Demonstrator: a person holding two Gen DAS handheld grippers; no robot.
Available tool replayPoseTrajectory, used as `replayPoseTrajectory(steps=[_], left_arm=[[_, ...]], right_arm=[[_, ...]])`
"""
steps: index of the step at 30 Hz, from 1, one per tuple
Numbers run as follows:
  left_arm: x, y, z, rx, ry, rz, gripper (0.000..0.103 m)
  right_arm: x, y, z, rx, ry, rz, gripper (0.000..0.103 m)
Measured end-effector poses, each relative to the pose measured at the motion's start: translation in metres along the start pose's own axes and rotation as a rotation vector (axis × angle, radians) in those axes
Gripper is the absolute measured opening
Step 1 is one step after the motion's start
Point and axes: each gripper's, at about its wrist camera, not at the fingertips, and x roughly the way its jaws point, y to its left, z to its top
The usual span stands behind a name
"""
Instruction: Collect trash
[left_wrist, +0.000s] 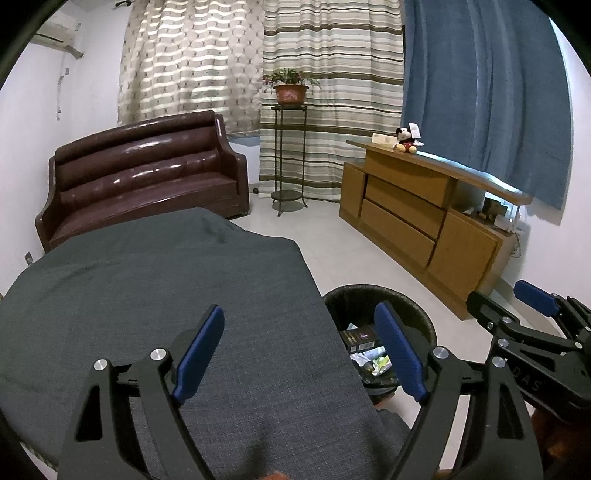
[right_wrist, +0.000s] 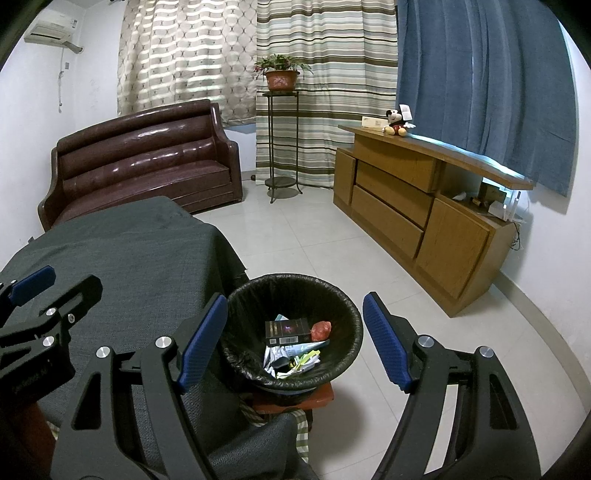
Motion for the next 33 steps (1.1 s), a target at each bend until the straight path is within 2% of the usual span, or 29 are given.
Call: replayPoseTrajectory(steps=[10, 26, 33], left_arm=[[-0.0027, -0.0038, 0.0015, 0.009, -0.019, 0.003, 0.083], [-0.0004, -0.0033, 0.0032, 0.006, -0.001, -0.014, 0.084], [-0.0024, -0.0071, 0.0033, 0.037, -0.017, -0.007, 0.084]], right_arm=[[-0.0036, 0.0008, 0.0003, -0.002, 0.002, 0.000, 0.074], [-0.0033, 0.0022, 0.0012, -0.002, 0.002, 0.000, 0.074], [-0.0034, 0.0028, 0.0016, -0.003, 0.003, 0.000, 0.074]])
